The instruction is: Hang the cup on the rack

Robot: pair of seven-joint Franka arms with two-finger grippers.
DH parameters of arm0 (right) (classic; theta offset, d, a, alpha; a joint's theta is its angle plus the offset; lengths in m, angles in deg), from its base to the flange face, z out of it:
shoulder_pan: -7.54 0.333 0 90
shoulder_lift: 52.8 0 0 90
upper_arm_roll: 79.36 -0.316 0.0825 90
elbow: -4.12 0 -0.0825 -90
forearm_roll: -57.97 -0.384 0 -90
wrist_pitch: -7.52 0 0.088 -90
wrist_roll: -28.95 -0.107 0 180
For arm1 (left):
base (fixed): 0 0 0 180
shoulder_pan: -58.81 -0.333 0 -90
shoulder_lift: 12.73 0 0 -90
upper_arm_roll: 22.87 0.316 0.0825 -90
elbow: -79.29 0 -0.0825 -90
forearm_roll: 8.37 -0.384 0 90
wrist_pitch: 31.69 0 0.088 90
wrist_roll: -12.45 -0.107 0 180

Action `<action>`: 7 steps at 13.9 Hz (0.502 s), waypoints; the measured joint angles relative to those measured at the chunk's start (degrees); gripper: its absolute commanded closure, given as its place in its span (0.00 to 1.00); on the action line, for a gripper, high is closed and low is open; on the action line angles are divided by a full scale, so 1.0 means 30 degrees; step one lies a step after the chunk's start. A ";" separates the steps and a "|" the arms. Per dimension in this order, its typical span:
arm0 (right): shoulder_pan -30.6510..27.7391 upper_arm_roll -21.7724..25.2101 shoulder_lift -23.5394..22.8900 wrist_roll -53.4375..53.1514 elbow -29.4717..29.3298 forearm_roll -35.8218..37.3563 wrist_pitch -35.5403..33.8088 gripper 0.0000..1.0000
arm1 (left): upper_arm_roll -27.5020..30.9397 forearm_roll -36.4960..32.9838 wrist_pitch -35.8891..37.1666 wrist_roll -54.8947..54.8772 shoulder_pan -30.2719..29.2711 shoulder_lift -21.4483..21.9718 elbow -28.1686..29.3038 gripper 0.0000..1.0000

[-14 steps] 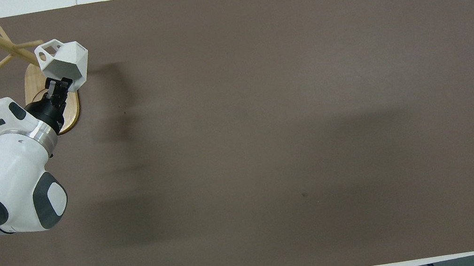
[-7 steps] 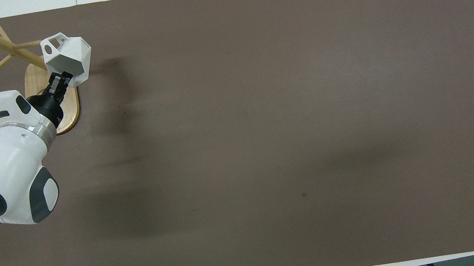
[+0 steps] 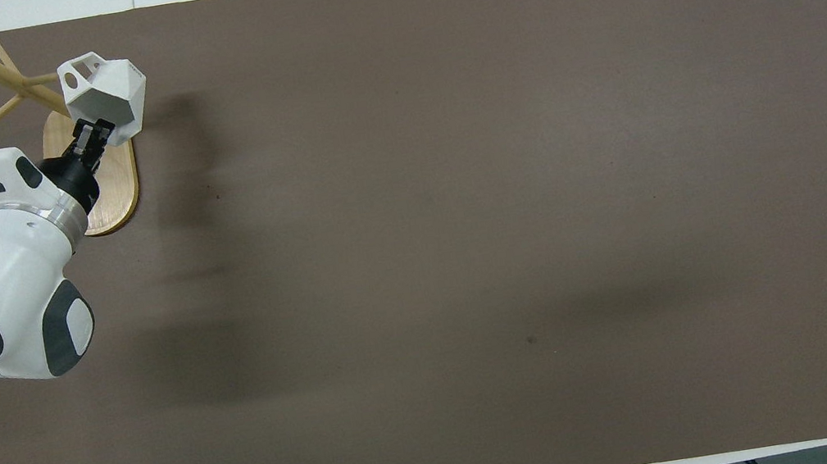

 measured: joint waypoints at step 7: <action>-0.0027 0.0171 -0.0092 -0.1103 -0.0067 0.0015 -0.0064 0.00 | -0.0014 0.0000 0.0000 0.0000 -0.0754 -0.0042 -0.0075 1.00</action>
